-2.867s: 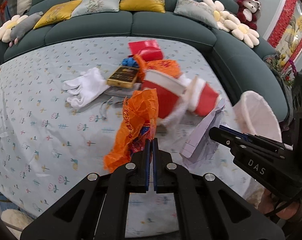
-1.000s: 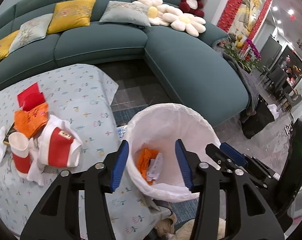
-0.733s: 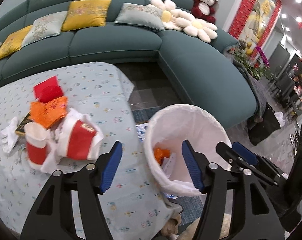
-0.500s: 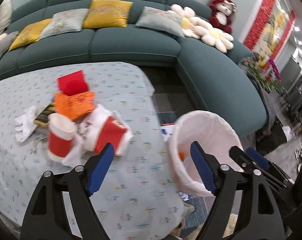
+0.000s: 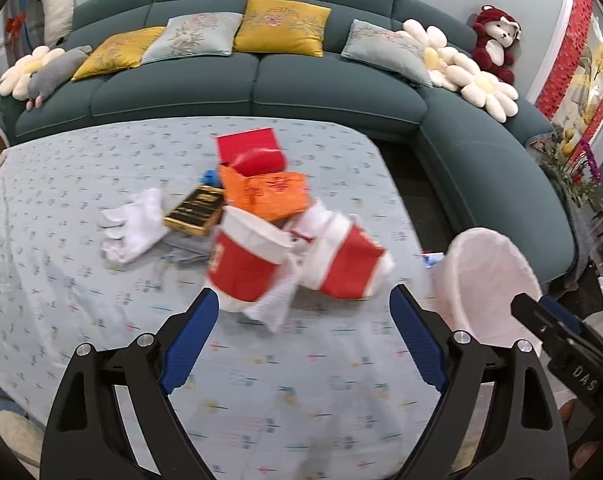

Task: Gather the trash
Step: 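Grasp the red-and-white paper cups with the left and right tools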

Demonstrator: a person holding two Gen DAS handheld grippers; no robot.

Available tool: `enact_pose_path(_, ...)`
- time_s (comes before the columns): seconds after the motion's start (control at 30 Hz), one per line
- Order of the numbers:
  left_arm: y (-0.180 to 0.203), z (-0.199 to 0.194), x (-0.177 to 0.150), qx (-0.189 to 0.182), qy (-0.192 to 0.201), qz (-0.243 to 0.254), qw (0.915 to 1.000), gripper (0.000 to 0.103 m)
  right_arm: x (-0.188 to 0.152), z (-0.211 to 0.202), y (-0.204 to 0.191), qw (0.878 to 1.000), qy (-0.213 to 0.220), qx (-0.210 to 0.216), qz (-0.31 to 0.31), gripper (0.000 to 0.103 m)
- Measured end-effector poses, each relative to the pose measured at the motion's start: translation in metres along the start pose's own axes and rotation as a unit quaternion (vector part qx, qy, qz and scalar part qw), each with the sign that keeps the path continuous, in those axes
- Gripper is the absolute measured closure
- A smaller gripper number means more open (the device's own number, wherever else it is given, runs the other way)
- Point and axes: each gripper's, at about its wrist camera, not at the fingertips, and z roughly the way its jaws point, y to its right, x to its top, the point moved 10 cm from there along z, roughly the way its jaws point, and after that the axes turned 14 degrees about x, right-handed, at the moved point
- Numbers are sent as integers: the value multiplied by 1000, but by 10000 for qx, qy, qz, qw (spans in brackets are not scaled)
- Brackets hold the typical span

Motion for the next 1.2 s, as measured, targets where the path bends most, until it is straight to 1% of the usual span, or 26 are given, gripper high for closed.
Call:
enact_pose_path(0.17, -23, 13, 2, 126, -63, -68, 9999, 20, -4, 18, -17, 9998, -158, 91, -71, 36)
enact_pose_path(0.4, -42, 39, 6, 251, -138, -51, 9996, 19, -7, 48, -37, 9990, -376, 184, -147, 36)
enact_pose_path(0.5, -40, 50, 7, 164, -200, 28, 9997, 17, -7, 64, -41, 9985, -492, 214, -147, 36)
enact_pose_path(0.53, -38, 53, 7, 147, -202, 75, 9997, 13, -8, 69, -42, 9982, -527, 240, -128, 36)
enact_pose_path(0.57, -37, 55, 8, 153, -173, 121, 9997, 12, -8, 74, -43, 9980, -558, 269, -97, 36)
enact_pose_path(0.6, -35, 58, 8, 159, -131, 201, 9996, 12, -8, 78, -43, 9978, -585, 292, -67, 36)
enact_pose_path(0.73, -28, 72, 8, 146, -168, 439, 9988, 12, -8, 99, -42, 9966, -723, 374, 108, 36)
enact_pose_path(0.8, -27, 77, 9, 153, -160, 485, 9986, 12, -7, 107, -41, 9960, -768, 419, 187, 39)
enact_pose_path(0.87, -27, 81, 10, 128, -165, 497, 9985, 12, -7, 116, -41, 9951, -835, 465, 248, 46)
enact_pose_path(0.9, -26, 84, 11, 98, -170, 505, 9985, 12, -7, 120, -41, 9948, -866, 475, 263, 47)
enact_pose_path(0.97, -23, 88, 12, 64, -164, 551, 9983, 11, -8, 129, -42, 9939, -935, 505, 287, 55)
enact_pose_path(1.1, -16, 96, 14, 8, -151, 687, 9975, 10, -12, 143, -41, 9922, -1055, 554, 359, 64)
enact_pose_path(1.13, -13, 99, 13, -40, -164, 715, 9973, 10, -13, 146, -41, 9919, -1082, 562, 369, 68)
enact_pose_path(1.2, -11, 103, 13, -92, -183, 728, 9971, 9, -14, 149, -40, 9917, -1103, 553, 367, 71)
